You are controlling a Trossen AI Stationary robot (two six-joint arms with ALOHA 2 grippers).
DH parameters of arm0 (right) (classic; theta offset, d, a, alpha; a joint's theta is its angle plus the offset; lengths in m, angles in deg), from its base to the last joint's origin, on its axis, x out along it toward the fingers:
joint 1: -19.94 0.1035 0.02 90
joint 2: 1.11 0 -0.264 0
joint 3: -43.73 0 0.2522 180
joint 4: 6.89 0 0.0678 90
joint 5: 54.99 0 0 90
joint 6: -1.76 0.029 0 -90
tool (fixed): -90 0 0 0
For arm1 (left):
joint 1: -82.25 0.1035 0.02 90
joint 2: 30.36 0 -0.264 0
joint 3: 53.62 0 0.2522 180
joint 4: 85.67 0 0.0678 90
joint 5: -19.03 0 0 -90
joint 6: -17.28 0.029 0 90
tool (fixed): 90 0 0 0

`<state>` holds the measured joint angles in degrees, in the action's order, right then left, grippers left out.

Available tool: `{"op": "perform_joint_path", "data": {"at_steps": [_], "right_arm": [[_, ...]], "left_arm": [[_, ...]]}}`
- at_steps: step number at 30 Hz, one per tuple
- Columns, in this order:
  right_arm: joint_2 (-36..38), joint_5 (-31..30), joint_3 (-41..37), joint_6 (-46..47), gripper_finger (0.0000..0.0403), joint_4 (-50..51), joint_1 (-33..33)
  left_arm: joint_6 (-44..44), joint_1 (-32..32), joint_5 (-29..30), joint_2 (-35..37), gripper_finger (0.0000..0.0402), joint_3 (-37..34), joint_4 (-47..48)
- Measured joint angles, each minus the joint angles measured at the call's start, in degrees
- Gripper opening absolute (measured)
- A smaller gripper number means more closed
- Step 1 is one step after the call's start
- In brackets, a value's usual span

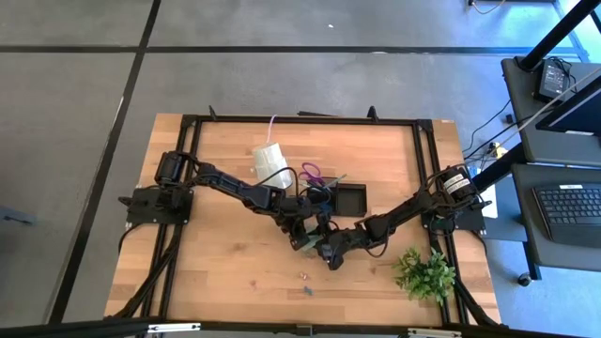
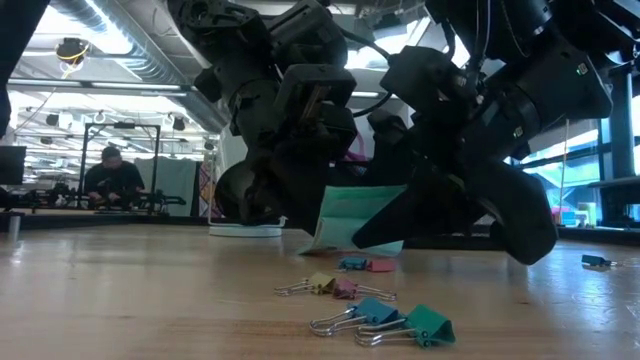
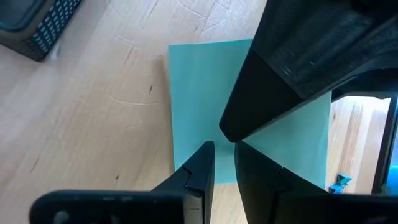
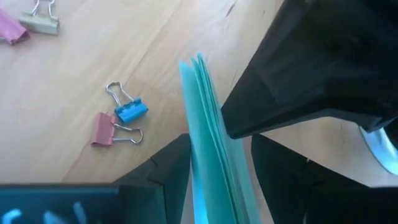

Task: Pick and place office supplies into organizer
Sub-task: Put the blue sticky notes into the black desk organizer

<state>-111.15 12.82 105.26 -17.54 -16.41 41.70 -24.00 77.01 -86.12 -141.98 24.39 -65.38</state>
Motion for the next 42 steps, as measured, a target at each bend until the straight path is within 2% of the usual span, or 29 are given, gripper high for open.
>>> {"op": "perform_joint_path", "data": {"at_steps": [10, 32, 42], "right_arm": [[0.2, 1.3, 0.1, 1.3, 0.0173, -0.1, 0.0], [0.2, 1.4, 3.6, 1.3, 0.0173, 3.3, -0.6], [0.2, 1.4, 3.7, 4.0, 0.0173, 3.6, -0.6]], "left_arm": [[0.5, 0.7, 3.5, 0.1, 0.0058, 0.2, 4.4], [1.6, -0.6, 3.7, -0.3, 0.0058, 0.2, 3.5], [2.0, -0.6, 0.1, -0.5, 0.0058, 0.0, 2.3]]}}
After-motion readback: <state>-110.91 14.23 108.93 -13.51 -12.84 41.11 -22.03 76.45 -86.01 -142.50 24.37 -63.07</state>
